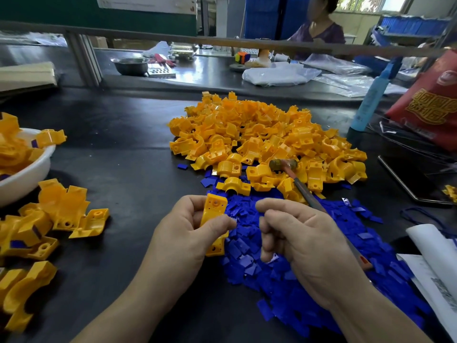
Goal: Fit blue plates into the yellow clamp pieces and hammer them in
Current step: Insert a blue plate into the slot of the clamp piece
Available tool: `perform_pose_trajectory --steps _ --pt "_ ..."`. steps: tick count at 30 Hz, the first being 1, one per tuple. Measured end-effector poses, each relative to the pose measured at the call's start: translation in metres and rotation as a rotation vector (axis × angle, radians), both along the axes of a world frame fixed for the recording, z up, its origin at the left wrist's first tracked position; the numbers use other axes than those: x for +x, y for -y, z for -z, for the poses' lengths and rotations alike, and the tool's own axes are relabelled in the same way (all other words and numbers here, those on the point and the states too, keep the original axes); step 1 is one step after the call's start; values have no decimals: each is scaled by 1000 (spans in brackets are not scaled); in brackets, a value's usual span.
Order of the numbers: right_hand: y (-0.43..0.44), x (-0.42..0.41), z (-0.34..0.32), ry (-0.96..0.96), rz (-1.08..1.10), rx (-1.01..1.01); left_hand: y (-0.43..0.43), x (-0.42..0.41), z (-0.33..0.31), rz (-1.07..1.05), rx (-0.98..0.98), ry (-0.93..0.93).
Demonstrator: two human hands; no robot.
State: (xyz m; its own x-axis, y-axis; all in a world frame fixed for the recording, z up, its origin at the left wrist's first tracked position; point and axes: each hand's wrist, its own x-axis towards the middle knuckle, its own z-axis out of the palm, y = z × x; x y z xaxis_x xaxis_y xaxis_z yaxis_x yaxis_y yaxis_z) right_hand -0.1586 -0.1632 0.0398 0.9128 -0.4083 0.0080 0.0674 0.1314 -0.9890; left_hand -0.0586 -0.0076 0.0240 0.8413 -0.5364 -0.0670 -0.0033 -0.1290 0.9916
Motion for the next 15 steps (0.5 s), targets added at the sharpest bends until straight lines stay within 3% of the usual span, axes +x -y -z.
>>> perform_pose_trajectory --steps 10,15 --pt "-13 -3 2 47 46 -485 -1 -5 3 159 -85 -14" --pt "-14 -3 -1 38 37 -457 0 -7 5 189 -104 -28"
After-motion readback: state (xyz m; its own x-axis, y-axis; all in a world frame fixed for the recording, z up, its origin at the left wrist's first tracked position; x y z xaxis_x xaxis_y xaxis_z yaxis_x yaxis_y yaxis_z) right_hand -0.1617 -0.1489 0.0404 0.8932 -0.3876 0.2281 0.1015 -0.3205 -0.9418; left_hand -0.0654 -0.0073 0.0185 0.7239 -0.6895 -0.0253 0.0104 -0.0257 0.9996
